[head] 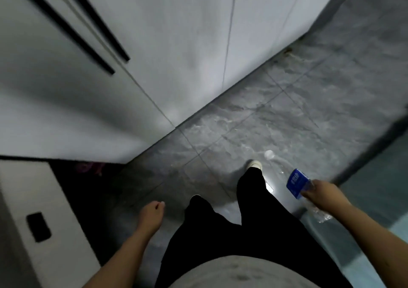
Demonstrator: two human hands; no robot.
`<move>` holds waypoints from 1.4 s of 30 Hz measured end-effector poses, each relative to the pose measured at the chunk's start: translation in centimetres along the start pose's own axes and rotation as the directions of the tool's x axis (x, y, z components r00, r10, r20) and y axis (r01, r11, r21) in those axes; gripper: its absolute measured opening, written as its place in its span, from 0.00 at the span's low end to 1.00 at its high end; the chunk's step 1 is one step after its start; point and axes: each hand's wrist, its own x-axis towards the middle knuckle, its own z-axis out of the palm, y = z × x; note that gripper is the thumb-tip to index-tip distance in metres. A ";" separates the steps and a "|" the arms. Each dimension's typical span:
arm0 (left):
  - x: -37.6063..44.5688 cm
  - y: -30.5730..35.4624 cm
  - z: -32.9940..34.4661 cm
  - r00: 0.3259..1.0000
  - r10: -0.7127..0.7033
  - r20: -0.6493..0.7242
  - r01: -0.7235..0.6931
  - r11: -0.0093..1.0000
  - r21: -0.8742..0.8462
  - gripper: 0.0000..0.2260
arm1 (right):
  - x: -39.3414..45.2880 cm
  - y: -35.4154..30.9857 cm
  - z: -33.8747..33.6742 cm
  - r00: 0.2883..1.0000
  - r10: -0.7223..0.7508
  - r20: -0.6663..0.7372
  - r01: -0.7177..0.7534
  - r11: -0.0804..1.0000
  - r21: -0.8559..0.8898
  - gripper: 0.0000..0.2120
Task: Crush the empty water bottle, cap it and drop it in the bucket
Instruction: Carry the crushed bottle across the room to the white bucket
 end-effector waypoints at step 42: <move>11.7 87.9 27.7 0.772 0.419 0.477 -0.623 0.648 0.438 0.16 | 21.1 33.4 -26.7 0.794 0.506 0.337 -0.553 0.372 0.745 0.09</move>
